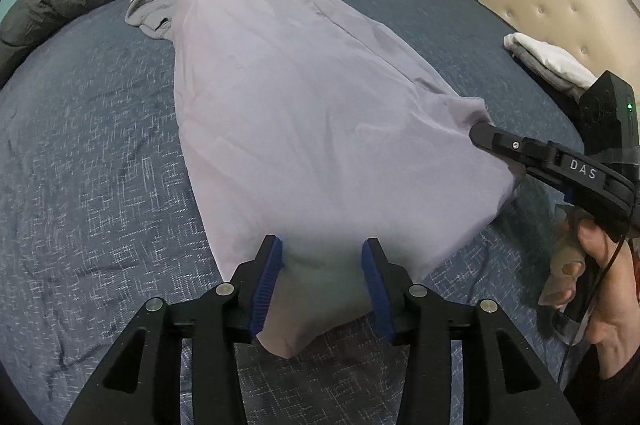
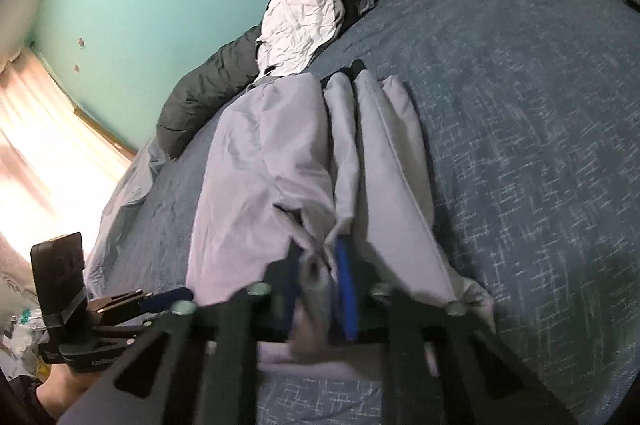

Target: Fold clothes

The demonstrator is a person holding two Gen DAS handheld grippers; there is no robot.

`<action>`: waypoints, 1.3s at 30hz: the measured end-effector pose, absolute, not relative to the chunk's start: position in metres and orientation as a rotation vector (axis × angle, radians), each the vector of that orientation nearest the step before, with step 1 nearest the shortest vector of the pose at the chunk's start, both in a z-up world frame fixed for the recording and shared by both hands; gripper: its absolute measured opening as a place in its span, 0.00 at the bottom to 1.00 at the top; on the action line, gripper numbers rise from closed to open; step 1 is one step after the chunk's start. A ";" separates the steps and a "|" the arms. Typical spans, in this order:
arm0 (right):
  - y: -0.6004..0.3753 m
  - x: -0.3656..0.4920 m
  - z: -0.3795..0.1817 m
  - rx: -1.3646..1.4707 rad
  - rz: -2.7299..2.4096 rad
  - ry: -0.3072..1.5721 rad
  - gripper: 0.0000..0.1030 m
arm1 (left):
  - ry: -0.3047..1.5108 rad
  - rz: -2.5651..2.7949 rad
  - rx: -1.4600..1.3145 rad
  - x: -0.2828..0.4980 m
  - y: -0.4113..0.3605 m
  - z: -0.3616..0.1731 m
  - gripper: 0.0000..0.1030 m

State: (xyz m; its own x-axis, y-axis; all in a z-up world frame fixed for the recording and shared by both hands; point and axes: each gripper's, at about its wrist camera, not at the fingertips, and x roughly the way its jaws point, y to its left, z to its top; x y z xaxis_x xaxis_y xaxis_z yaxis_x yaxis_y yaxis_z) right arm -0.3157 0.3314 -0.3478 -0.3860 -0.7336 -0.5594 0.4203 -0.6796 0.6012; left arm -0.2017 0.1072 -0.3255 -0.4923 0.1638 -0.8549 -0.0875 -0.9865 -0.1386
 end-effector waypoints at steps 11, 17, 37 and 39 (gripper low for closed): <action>0.372 -0.297 -0.339 1.079 -2.159 -0.558 0.08 | -0.150 2.611 -1.484 -0.197 0.102 -0.312 0.45; 0.370 -0.303 -0.358 1.181 -2.138 -0.562 0.08 | -0.128 2.586 -1.536 -0.203 0.109 -0.326 0.45; 0.331 -0.299 -0.347 1.201 -2.092 -0.379 0.15 | -0.212 2.620 -1.562 -0.204 0.109 -0.342 0.45; 0.333 -0.303 -0.355 1.240 -2.099 -0.382 0.10 | -0.201 2.620 -1.565 -0.204 0.111 -0.342 0.46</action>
